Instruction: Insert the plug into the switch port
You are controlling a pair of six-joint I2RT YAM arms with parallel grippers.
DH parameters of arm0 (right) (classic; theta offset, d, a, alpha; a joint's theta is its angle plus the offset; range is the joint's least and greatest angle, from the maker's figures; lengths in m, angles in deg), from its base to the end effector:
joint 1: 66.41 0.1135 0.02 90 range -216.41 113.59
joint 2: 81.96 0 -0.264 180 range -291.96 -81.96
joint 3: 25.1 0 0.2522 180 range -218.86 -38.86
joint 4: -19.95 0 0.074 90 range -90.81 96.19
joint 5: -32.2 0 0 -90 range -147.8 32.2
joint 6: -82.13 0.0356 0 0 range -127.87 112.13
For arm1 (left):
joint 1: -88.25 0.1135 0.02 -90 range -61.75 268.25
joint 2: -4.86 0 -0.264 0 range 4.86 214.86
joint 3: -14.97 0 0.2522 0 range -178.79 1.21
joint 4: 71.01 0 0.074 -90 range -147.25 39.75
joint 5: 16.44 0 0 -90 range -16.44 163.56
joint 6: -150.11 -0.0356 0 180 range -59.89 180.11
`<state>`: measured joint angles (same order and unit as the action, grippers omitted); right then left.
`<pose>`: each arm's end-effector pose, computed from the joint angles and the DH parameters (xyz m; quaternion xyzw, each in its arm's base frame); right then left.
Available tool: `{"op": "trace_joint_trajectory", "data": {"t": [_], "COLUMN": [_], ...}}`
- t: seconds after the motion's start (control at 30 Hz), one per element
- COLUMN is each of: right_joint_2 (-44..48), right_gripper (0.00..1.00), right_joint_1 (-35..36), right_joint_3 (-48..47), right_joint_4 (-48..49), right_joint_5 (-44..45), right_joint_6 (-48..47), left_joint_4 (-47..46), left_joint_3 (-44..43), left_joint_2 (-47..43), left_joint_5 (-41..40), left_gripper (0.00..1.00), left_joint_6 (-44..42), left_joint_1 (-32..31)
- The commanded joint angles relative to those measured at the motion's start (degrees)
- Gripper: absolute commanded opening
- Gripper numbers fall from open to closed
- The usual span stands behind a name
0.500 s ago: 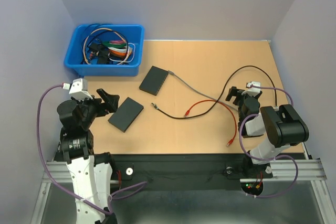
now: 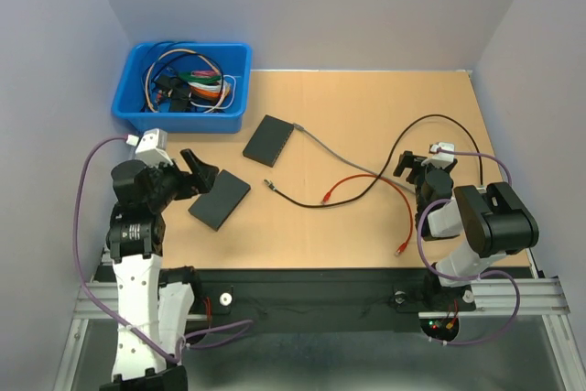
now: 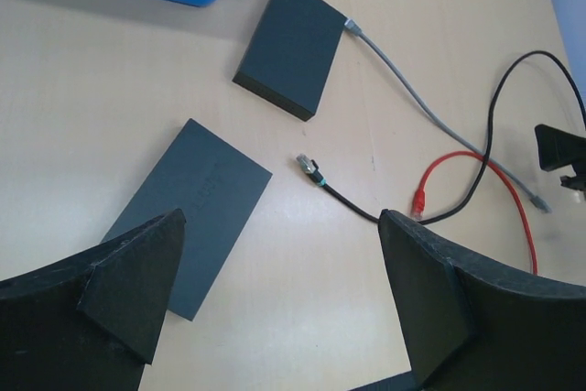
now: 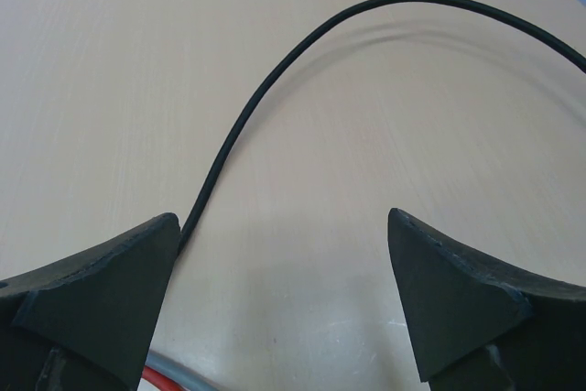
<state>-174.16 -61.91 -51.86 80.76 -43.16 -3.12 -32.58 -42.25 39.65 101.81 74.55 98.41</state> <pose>0.2430 0.0101 0.1392 0.0880 0.7289 -0.0391 0.6778 0.1384 0.0077 0.3313 -0.0215 0.7880 -0.2166 0.5759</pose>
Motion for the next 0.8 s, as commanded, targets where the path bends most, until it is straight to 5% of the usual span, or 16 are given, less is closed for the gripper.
{"op": "trace_joint_trajectory", "data": {"t": [0.0, 0.4, 0.6, 0.67, 0.77], "right_joint_2": [0.1, 2.7, 21.7, 31.8, 39.9], "right_gripper": [1.0, 1.0, 1.0, 1.0, 1.0], "right_joint_1": [-0.3, -0.2, 0.5, 0.5, 0.4], "right_joint_3": [0.0, 0.7, -7.7, -11.7, -13.4], "right_joint_4": [2.0, 0.7, -20.0, -30.8, -34.8], "right_joint_5": [0.7, 4.9, 5.9, -1.8, -12.3], "right_joint_6": [0.2, 1.2, 3.3, 9.0, 24.1], "left_joint_4": [-2.4, -2.1, -1.6, -1.5, -0.8], "left_joint_3": [0.4, 0.3, 0.2, 0.0, -0.2], "left_joint_2": [1.4, 4.6, 6.0, 5.5, 4.8], "left_joint_5": [0.8, -1.4, -2.8, -4.7, -8.4], "left_gripper": [0.99, 0.99, 0.99, 0.99, 0.99], "left_joint_6": [-0.1, 0.3, 0.8, 1.4, 2.5], "left_joint_1": [-4.9, -17.8, -18.1, -18.1, -18.0]}}
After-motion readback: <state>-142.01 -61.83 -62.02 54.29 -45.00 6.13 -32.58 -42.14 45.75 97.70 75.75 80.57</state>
